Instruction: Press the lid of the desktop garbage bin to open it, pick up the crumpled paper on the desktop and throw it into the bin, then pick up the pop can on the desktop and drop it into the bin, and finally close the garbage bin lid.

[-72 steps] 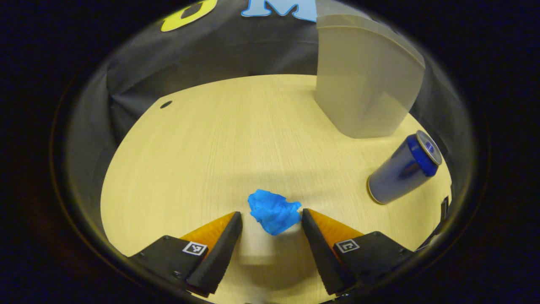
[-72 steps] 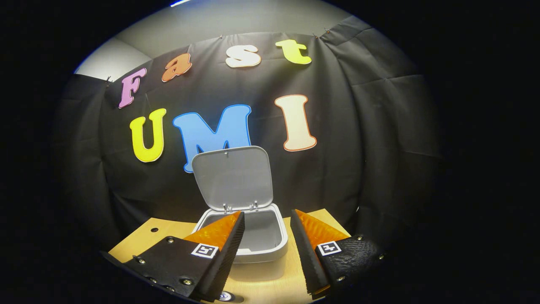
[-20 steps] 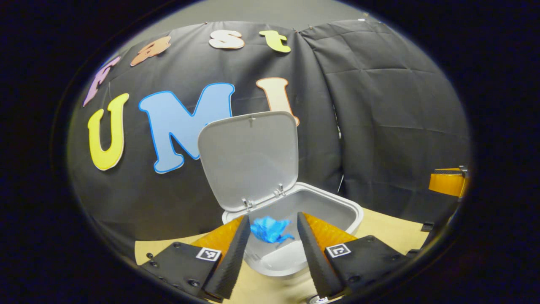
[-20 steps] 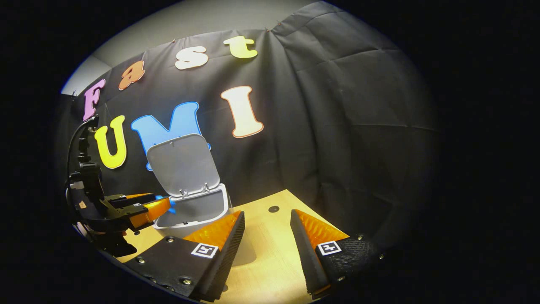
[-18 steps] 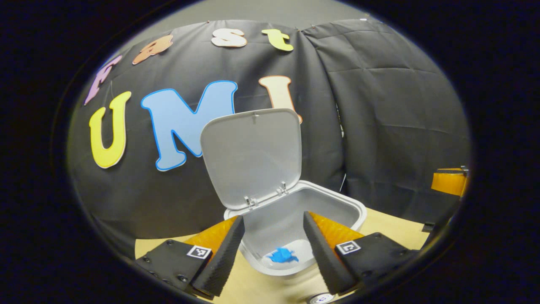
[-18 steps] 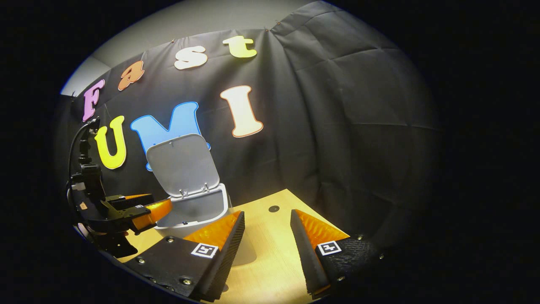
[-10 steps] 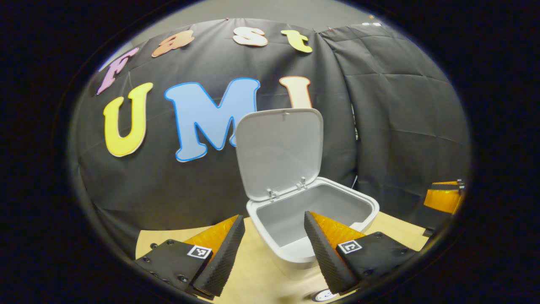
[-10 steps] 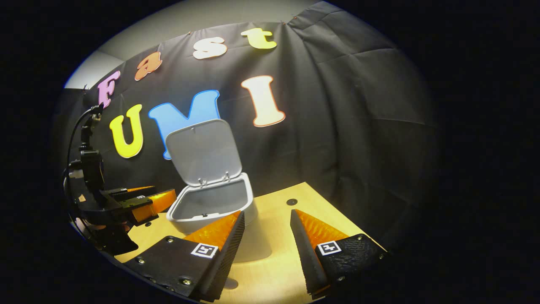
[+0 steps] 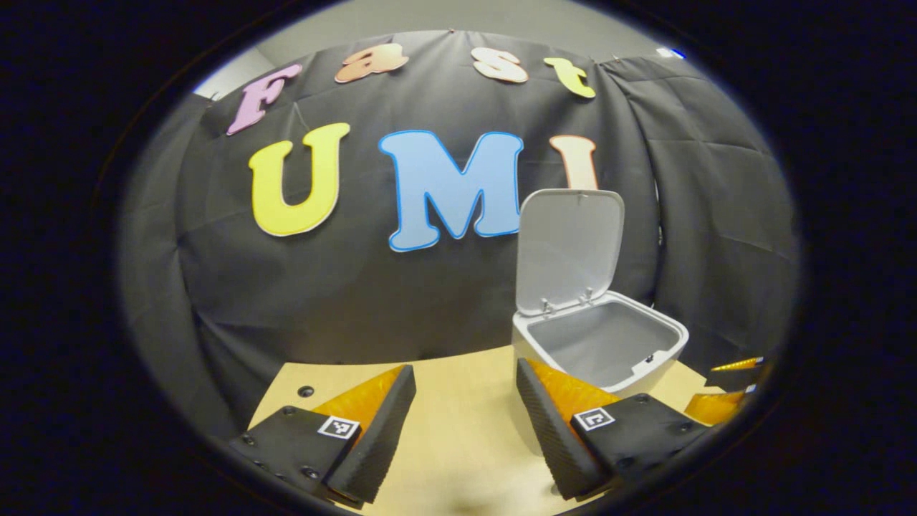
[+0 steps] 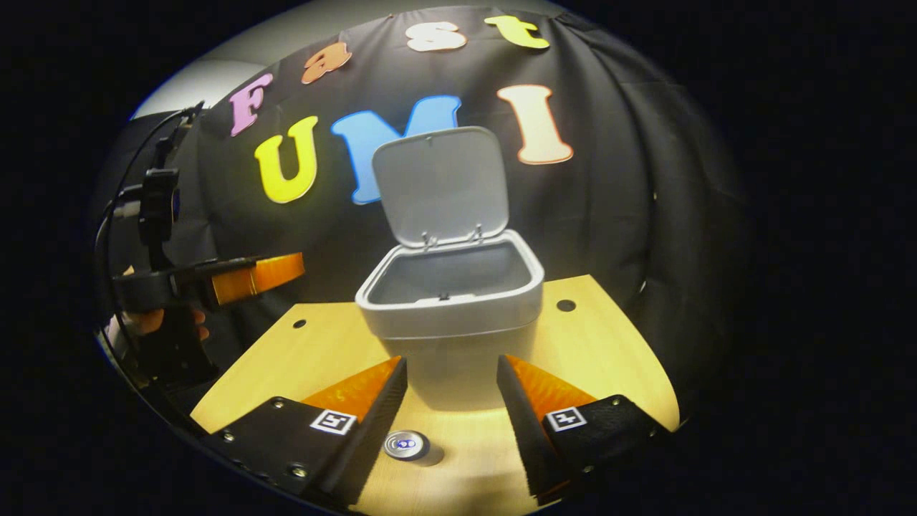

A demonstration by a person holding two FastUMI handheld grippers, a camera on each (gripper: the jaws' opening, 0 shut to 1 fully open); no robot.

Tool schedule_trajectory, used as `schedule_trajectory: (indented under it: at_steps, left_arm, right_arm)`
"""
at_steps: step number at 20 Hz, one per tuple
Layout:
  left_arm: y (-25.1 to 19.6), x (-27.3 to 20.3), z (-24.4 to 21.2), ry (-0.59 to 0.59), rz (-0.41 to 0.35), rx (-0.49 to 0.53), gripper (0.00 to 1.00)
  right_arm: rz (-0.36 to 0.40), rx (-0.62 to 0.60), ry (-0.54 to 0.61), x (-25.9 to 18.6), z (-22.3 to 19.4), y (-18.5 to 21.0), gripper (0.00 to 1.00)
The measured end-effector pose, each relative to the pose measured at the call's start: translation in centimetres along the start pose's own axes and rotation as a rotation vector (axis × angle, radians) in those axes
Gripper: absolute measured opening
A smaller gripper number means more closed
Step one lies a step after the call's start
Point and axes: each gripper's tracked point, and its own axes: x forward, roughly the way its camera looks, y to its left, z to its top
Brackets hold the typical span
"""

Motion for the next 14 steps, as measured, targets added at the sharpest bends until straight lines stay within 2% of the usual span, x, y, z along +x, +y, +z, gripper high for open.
schedule_trajectory:
  at_steps: [2,5,7,8,14]
  left_arm:
    - [1.5,-1.0,-0.4,0.004,0.03,-0.014,1.0]
    - [3.2,-2.2,-0.8,0.007,0.067,-0.034,1.0]
    - [4.1,-3.0,-1.1,0.011,0.085,-0.047,1.0]
    - [4.5,-3.2,-1.3,0.013,0.093,-0.054,0.93]
    - [5.9,-4.5,-2.0,0.03,0.124,-0.075,0.93]
  right_arm:
    - [0.03,-0.021,0.038,0.6,-1.3,1.1,0.95]
    - [0.066,-0.046,0.113,1.6,-3.7,2.3,0.98]
    - [0.08,-0.074,0.169,2.4,-5.8,3.0,0.98]
    - [0.085,-0.088,0.194,2.6,-6.8,3.2,0.98]
    - [0.123,-0.155,0.307,3.8,-11.2,4.6,0.98]
